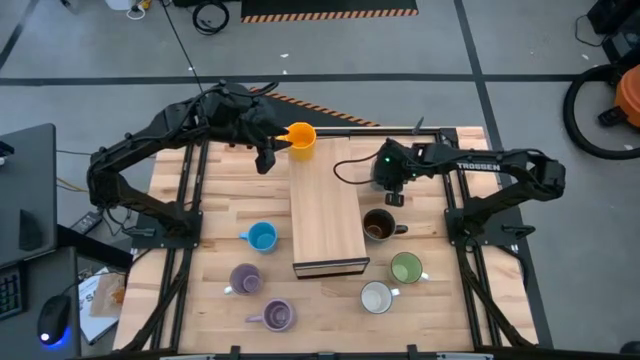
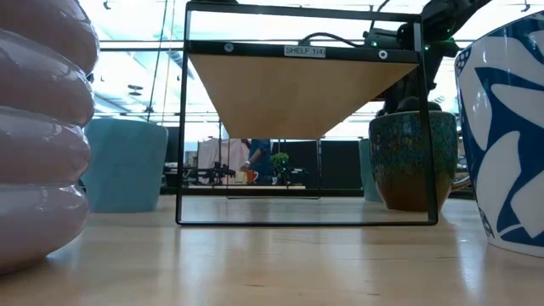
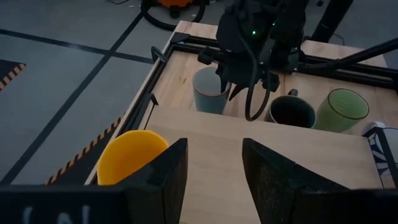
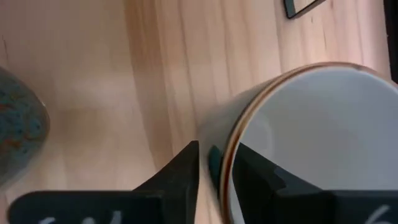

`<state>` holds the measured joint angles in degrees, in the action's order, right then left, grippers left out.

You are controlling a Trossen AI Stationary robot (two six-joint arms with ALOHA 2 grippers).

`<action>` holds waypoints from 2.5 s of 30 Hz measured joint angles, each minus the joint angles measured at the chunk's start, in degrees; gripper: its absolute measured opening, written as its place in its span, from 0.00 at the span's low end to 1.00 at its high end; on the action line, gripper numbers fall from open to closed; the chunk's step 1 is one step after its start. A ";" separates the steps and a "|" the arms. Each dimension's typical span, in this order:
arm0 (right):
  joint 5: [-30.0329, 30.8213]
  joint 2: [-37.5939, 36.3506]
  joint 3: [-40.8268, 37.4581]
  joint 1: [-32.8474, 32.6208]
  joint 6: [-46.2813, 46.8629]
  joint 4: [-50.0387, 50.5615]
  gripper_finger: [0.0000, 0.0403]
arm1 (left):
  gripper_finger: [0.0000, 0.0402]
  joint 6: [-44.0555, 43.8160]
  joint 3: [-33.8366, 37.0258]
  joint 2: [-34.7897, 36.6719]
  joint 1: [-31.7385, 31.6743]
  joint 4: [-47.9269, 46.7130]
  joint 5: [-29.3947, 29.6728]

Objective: Place coffee mugs
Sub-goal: Put the blue mug on the shelf

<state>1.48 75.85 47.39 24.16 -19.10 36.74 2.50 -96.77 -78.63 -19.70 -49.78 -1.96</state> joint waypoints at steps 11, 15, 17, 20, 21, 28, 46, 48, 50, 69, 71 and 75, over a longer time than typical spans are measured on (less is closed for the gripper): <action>-0.26 -0.09 -0.71 -0.02 -1.39 0.84 0.09 | 0.40 -0.33 0.00 0.00 0.00 -0.02 0.00; 1.00 0.00 1.96 0.00 -1.51 5.71 0.10 | 0.40 -0.33 0.00 0.00 0.00 0.01 0.00; 2.16 0.00 4.43 0.05 -1.77 7.17 0.10 | 0.40 -0.35 0.00 0.00 0.00 0.00 0.00; 2.96 0.00 8.21 0.18 -2.10 10.35 0.10 | 0.40 -0.62 0.00 0.00 0.02 0.02 0.61; 2.97 0.00 9.58 0.20 -2.08 11.47 0.10 | 0.40 -0.74 0.00 0.00 0.02 0.02 1.05; 4.09 0.00 20.82 0.26 -1.62 15.87 0.10 | 0.40 -1.88 0.00 -0.02 0.02 0.02 1.99; -10.43 1.77 30.50 0.15 6.19 5.73 0.10 | 0.40 -1.88 0.00 -0.04 0.02 0.01 2.19; -10.77 3.06 30.50 0.17 7.05 5.11 0.10 | 0.40 -1.88 0.00 -0.07 0.00 0.02 2.19; -11.31 4.71 30.50 0.20 7.81 3.64 0.10 | 0.40 -1.91 0.00 -0.09 0.02 0.02 2.19; -12.17 10.35 35.96 0.07 8.51 5.78 0.10 | 0.40 -2.21 0.00 -0.09 0.00 0.17 2.22; -12.26 11.72 39.06 0.09 8.24 9.15 0.10 | 0.40 -2.17 0.00 -0.09 0.00 0.21 2.31; -12.23 15.57 45.77 -0.09 6.06 15.14 0.10 | 0.40 -1.88 0.00 -0.20 0.00 0.34 2.40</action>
<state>-10.75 91.42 93.16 24.07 -13.04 51.88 0.62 -96.77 -78.83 -19.70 -49.43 0.44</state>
